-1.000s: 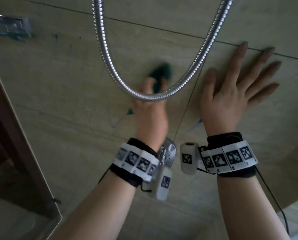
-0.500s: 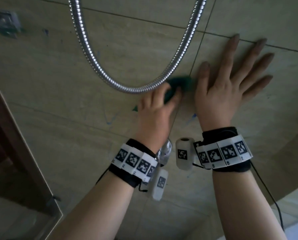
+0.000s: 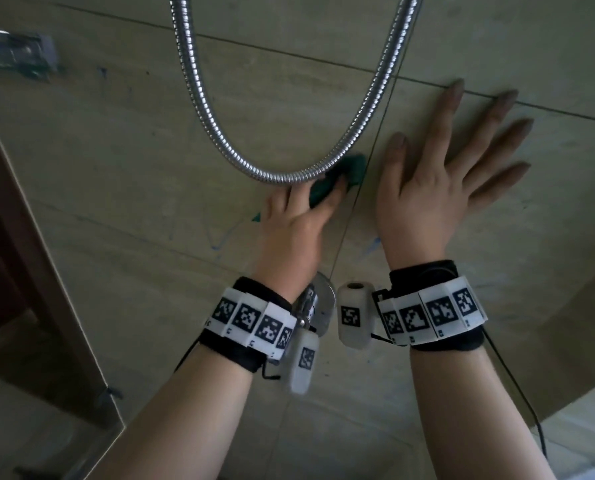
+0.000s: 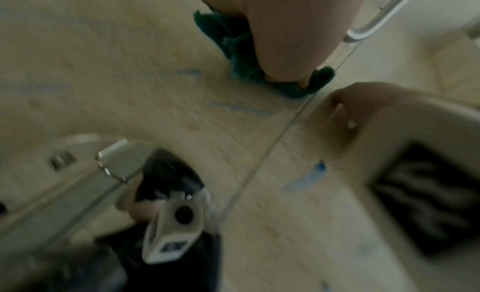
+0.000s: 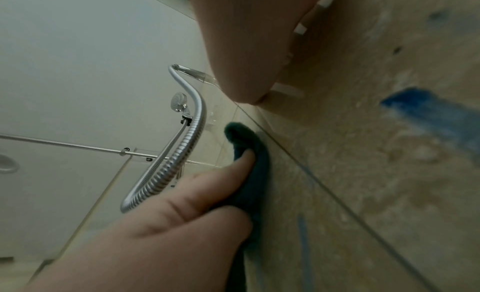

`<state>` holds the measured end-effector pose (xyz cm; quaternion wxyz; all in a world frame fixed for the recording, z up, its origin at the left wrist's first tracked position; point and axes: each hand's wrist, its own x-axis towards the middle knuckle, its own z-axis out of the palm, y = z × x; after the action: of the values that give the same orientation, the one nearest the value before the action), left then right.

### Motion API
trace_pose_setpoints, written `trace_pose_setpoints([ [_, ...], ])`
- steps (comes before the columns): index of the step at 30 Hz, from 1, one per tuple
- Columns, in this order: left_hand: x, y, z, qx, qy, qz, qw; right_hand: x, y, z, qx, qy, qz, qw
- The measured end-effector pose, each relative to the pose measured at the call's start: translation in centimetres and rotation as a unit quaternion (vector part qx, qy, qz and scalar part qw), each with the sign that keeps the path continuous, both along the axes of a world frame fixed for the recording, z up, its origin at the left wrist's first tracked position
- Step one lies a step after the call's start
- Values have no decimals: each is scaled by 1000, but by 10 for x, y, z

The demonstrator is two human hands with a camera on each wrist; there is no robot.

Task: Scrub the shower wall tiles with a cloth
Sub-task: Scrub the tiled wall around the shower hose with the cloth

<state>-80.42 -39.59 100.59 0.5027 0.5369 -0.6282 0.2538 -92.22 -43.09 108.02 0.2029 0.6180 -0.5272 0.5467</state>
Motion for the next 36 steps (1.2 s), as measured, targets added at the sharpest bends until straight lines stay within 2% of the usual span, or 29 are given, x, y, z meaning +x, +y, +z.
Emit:
trace_pose_setpoints([
  [2, 9, 0, 5, -2, -19, 26, 999, -1, 1, 1, 5, 2, 11, 1000],
  [8, 33, -1, 35, -8, 70, 74, 995, 6, 5, -2, 4, 30, 65, 997],
  [15, 63, 4, 45, -25, 48, 9, 999, 55, 11, -2, -15, 64, 104, 992],
  [21, 133, 10, 47, -107, 74, -39, 991, 113, 11, -8, -47, 48, 63, 996],
  [26, 197, 15, 63, -189, 54, -66, 978, 136, 16, -2, -5, -2, 2, 1000],
  [29, 218, 17, 81, -199, 53, -76, 976, 150, 19, 0, 19, -34, -30, 999],
  [32, 226, 13, 103, -186, 16, -85, 979, 163, 19, 5, 67, -60, -46, 995],
  [36, 232, 9, 139, -184, 14, -42, 982, 164, 20, 7, 84, -71, -45, 993],
])
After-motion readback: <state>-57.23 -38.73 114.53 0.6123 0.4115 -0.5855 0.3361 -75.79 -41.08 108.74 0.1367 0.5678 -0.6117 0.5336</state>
